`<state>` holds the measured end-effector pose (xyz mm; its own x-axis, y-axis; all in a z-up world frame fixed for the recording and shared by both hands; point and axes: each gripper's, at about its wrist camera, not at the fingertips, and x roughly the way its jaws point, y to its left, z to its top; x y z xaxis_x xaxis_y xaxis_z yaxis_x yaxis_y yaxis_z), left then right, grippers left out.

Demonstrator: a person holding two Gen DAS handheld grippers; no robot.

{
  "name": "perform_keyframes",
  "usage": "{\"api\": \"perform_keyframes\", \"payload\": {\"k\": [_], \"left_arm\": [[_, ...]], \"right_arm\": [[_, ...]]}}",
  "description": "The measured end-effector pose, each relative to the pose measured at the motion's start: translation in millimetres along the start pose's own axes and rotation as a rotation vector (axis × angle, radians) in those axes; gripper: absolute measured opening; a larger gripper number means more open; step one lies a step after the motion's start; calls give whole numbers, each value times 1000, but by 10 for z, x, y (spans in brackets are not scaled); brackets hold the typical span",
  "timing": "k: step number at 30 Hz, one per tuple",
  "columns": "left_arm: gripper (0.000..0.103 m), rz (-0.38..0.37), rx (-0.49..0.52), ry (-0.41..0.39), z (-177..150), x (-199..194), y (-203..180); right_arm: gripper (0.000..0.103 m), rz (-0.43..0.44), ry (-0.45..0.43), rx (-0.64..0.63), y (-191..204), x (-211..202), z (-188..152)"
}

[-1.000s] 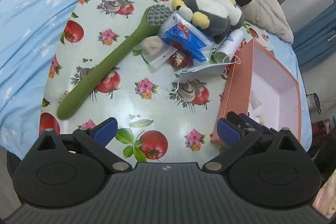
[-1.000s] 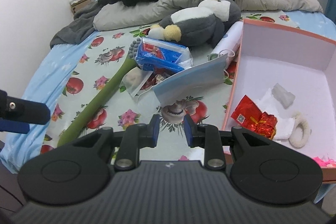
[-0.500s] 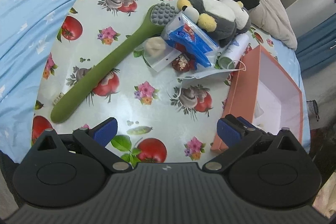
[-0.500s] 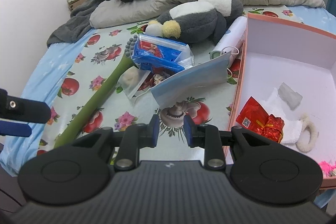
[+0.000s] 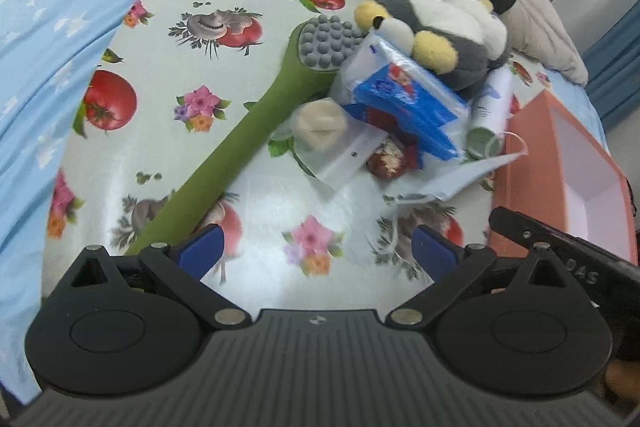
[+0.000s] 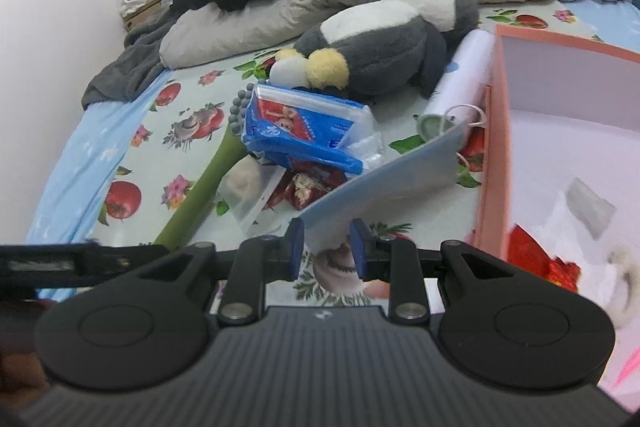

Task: Organize soft objects
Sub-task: 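Withdraw both tools from the shoebox and reach toward the items on the bed, then close the left tool on the small plastic bag while the right tool grasps the white face mask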

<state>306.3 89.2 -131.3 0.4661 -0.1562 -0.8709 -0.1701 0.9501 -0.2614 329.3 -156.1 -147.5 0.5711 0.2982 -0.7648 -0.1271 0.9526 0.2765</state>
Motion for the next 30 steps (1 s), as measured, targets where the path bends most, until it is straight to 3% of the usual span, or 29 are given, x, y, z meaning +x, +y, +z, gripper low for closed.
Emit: {"api": "perform_keyframes", "payload": {"k": [4, 10, 11, 12, 14, 18, 23, 25, 27, 30], "left_arm": [[100, 9, 18, -27, 115, 281, 63], [87, 15, 57, -46, 275, 736, 58], [86, 5, 56, -39, 295, 818, 53], [85, -12, 60, -41, 302, 871, 41], [78, -31, 94, -53, 303, 954, -9], [67, -72, 155, -48, 288, 1087, -107], [53, -54, 222, -47, 284, 1266, -206], [49, -35, 241, -46, 274, 1341, -230], [47, -21, 264, -44, 253, 1398, -242], [26, 24, 308, -74, 208, 1420, -291]], "right_arm": [[29, -5, 23, 32, -34, 230, 78], [30, 7, 78, 163, -157, 515, 159], [36, -2, 88, 180, -173, 539, 167], [48, 0, 93, 200, -184, 550, 173], [55, 21, 90, 230, -196, 535, 188], [54, 30, 62, 231, -163, 483, 234], [54, -4, 59, 249, -200, 702, 258], [46, 5, 80, 269, -227, 792, 248], [24, 19, 101, 275, -239, 846, 227], [7, -7, 96, 256, -245, 832, 191]]}}
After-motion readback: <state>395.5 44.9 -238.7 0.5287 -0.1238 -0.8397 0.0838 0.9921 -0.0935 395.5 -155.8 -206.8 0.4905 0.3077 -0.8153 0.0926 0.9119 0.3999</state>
